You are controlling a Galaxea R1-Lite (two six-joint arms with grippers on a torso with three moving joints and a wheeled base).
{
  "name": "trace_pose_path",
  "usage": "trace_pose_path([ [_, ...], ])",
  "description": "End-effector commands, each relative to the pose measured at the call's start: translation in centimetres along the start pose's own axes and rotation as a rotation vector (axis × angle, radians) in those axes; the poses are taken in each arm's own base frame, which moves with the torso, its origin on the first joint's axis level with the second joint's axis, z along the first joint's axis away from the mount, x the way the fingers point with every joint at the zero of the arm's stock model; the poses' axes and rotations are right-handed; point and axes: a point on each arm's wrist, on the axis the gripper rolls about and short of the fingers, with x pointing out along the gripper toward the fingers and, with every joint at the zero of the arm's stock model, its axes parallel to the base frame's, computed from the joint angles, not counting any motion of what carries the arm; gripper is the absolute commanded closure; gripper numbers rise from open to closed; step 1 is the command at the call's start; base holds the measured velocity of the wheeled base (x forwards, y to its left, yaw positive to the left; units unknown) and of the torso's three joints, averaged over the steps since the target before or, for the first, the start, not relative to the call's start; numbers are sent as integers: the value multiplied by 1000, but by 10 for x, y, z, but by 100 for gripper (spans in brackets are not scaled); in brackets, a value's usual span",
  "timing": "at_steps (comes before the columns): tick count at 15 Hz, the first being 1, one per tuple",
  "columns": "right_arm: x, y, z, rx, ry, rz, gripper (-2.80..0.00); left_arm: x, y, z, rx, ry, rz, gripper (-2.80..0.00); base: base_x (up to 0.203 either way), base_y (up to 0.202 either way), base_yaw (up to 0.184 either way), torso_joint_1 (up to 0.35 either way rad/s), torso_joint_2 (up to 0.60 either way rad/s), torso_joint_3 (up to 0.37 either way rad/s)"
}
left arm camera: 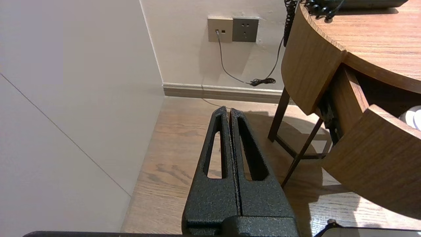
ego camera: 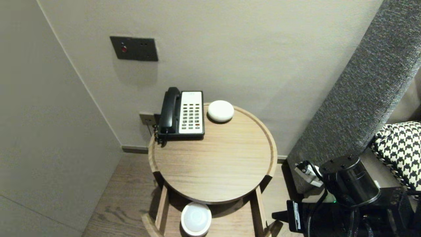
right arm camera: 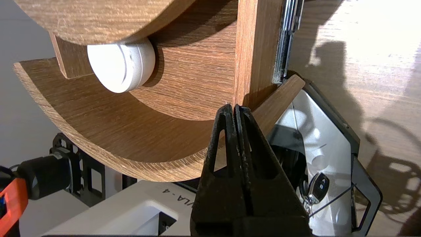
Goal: Open the nightstand drawer
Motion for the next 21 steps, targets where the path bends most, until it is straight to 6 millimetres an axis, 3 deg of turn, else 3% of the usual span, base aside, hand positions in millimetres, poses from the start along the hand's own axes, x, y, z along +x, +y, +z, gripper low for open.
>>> trace_pose_path([
  [1, 2, -1, -1, 5, 18, 8, 0, 0, 0, 0, 0, -1, 1, 0, 0, 0, 0, 0, 0, 0],
  [13, -4, -16, -26, -69, 130, 42, 0, 0, 0, 0, 0, -1, 1, 0, 0, 0, 0, 0, 0, 0],
  [21, -13, -18, -30, -93, 114, 63, 0, 0, 0, 0, 0, 0, 1, 0, 0, 0, 0, 0, 0, 0],
])
